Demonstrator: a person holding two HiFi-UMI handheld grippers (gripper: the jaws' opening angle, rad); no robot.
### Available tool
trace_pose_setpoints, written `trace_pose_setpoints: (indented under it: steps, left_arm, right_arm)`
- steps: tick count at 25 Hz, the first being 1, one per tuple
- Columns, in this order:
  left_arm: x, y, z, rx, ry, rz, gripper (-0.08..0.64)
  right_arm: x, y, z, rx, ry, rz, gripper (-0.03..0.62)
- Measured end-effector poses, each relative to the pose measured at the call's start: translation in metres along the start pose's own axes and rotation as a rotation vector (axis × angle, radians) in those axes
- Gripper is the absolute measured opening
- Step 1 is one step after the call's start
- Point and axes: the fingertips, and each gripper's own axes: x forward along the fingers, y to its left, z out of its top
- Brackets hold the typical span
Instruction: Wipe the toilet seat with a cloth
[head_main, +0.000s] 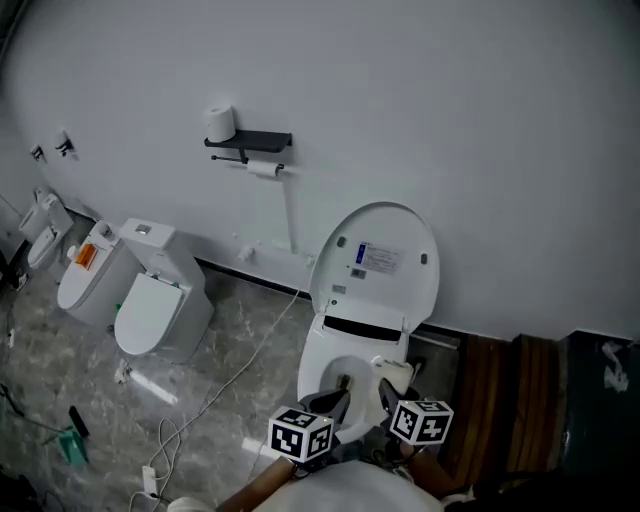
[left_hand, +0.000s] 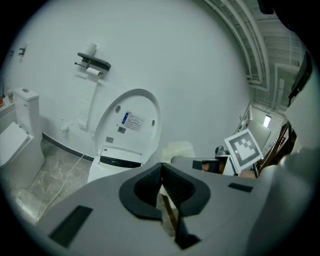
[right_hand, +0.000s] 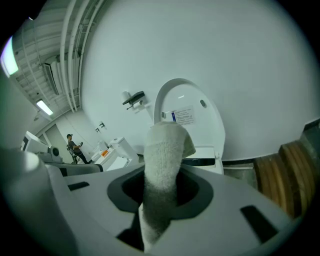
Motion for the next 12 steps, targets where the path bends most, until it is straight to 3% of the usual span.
trace_pose_setpoints:
  steps: [6, 12]
  left_arm:
    - [-0.006, 0.000, -0.002, -0.020, -0.012, 0.019, 0.014]
    - [-0.006, -0.005, -0.004, -0.012, 0.004, 0.018, 0.014]
  right_arm:
    - [-0.020, 0.025, -0.010, -0.040, -0.049, -0.031, 0.095]
    - [-0.030, 0.029, -0.017, -0.040, -0.035, -0.050, 0.095]
